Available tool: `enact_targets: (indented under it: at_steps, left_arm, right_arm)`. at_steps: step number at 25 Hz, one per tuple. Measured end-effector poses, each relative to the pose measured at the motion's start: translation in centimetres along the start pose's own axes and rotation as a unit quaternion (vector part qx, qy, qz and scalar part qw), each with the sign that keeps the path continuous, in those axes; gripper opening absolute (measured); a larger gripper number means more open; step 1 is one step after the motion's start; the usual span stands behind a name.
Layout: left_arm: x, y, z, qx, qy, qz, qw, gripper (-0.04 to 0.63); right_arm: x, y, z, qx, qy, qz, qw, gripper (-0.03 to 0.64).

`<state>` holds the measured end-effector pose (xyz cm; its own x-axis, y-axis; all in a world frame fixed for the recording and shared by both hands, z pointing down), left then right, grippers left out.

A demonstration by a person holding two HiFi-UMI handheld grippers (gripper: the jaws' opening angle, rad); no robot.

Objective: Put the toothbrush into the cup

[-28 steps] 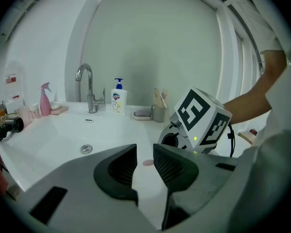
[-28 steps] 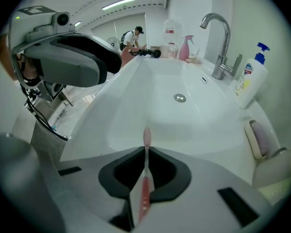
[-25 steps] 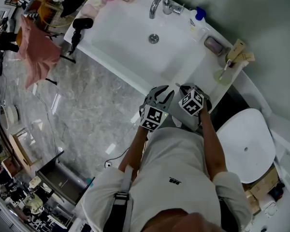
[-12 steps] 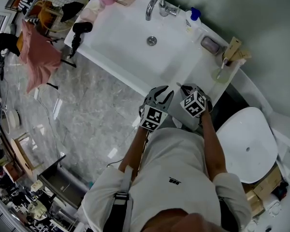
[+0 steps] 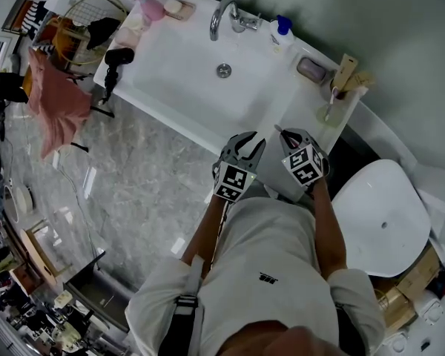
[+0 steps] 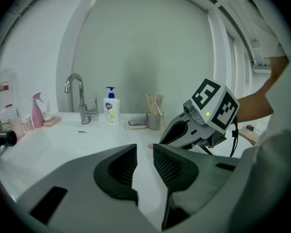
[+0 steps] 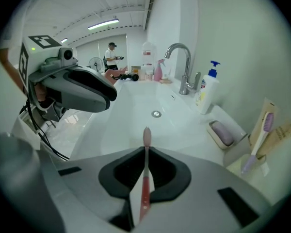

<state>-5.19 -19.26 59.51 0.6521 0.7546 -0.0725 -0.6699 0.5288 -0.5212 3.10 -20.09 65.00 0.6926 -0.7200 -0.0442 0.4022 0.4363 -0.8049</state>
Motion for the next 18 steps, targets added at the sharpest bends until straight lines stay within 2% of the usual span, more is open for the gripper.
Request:
enact_targets:
  at_steps: [9,14,18]
  left_arm:
    - [0.4,-0.9,-2.2,0.02,-0.024,0.011,0.9995,0.101]
    - [0.9,-1.1,-4.4,0.042,-0.03,0.021,0.9985,0.103]
    - [1.4,-1.6,-6.0,0.056,-0.04,0.03,0.9972,0.101]
  right_arm:
    - [1.9,3.7,-2.1,0.059,-0.024,0.045,0.997,0.046]
    - [3.1,6.3,-3.5,0.103,-0.027,0.077,0.991,0.046]
    - [4.1,8.0,-3.9,0.129,-0.05,0.096,0.986,0.046]
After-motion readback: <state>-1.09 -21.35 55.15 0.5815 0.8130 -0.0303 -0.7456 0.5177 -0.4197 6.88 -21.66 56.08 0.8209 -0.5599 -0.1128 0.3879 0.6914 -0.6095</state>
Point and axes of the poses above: the fingertips, and each gripper's own axes: y backward along the fingers, x to its right, z out of its underside, the point moved 2 cm from there along y, backward along the fingers, and after that the axes turned 1 degree about -x, right-handed, at the moved point
